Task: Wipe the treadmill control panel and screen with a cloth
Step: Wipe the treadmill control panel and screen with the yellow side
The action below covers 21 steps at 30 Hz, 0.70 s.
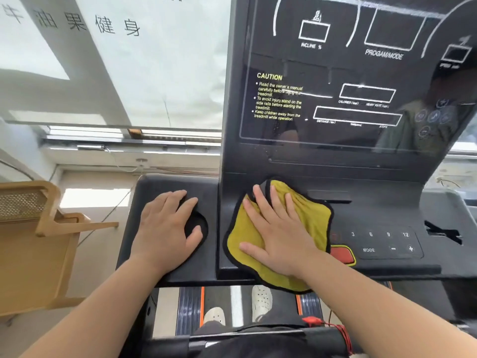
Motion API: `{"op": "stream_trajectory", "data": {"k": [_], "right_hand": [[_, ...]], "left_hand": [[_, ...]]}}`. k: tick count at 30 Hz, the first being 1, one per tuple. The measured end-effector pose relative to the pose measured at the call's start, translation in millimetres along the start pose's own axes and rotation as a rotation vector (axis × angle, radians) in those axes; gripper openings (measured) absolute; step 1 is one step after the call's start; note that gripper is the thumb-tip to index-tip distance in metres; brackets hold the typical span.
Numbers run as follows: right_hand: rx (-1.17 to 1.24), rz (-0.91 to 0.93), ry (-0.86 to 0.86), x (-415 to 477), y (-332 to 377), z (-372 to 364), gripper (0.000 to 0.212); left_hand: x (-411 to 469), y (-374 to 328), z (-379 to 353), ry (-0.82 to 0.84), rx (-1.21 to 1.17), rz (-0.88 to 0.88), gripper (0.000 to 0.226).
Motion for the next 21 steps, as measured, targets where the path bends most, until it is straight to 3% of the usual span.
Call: {"op": "stream_trajectory", "data": {"k": [6,11,17,21], "right_hand": [[-0.104,0.114,-0.214,50,3,28,0.087],[-0.129,0.072,-0.321,56,-2,40,0.086],[-0.106,-0.182,-0.375,35,-21,38,0.087],[0.025,-0.428,-0.381,18,-41,24,0.094]], "left_hand": [[6,-7,2,0.011,0.032,0.031,0.069],[28,-28,17,-0.067,-0.108,0.034,0.070],[62,-80,52,-0.155,-0.315,-0.108,0.085],[78,-97,64,-0.164,-0.473,-0.023,0.091]]}}
Point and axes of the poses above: each hand's wrist, its own x-axis towards the middle knuckle, its own z-axis out of the back of the hand, y = z × x, the point moved 7 cm from there along x, towards the middle knuckle, and after that the axes turned 11 degrees about -x, right-handed, at the moved point
